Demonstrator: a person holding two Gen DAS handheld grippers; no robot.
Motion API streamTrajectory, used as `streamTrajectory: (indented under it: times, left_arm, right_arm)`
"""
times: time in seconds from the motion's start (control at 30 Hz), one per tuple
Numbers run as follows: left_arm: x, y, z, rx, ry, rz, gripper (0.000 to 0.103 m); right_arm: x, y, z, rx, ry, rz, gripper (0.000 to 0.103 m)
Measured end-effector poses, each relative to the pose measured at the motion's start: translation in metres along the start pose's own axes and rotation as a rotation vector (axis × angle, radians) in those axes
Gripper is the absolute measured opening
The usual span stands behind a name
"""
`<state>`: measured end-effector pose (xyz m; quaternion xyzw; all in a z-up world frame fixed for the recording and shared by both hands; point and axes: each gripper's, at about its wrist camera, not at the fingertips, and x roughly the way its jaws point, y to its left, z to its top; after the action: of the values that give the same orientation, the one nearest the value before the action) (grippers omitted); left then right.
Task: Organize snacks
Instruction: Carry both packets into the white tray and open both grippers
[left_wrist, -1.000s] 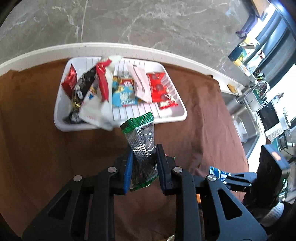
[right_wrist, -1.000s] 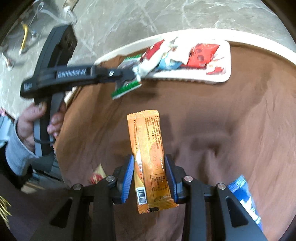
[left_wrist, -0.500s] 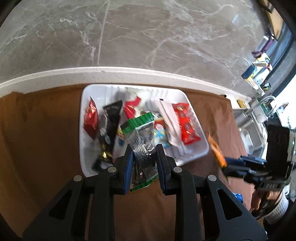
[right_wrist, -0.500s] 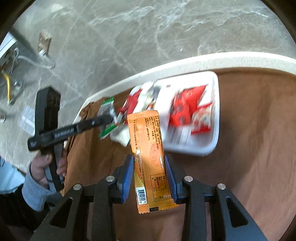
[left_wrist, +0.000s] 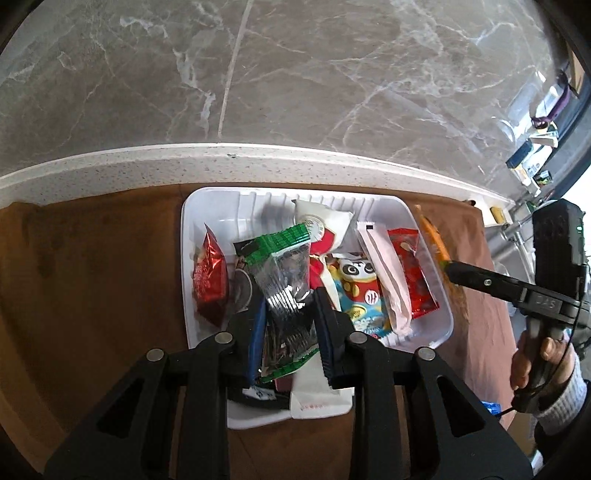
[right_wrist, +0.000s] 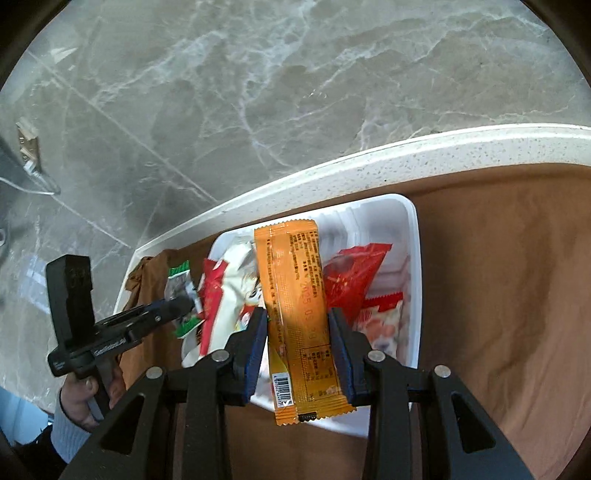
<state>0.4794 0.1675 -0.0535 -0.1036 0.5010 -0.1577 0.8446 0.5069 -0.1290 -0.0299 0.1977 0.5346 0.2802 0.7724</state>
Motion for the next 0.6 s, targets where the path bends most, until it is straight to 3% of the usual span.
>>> streamTrajectory:
  times: [0.1, 0.17, 0.23, 0.3, 0.6]
  left_arm:
    - [0.002, 0.005, 0.004, -0.007, -0.01, 0.005, 0.025]
    - [0.003, 0.008, 0.007, -0.02, -0.012, 0.012, 0.029]
    - [0.005, 0.011, 0.009, -0.023, -0.01, 0.018, 0.043]
    - [0.002, 0.011, 0.009, -0.018, -0.031, 0.019, 0.05]
    - [-0.01, 0.007, 0.008, -0.016, -0.063, 0.043, 0.05]
  right_arm:
    - [0.014, 0.002, 0.005, 0.008, 0.011, -0.024, 0.039]
    - [0.019, 0.005, 0.005, 0.005, 0.001, -0.043, 0.047]
    - [0.023, 0.009, 0.005, -0.005, -0.008, -0.058, 0.054]
    - [0.023, 0.013, 0.004, -0.025, -0.024, -0.067, 0.057]
    - [0.002, 0.017, -0.004, -0.055, -0.061, -0.072, 0.058]
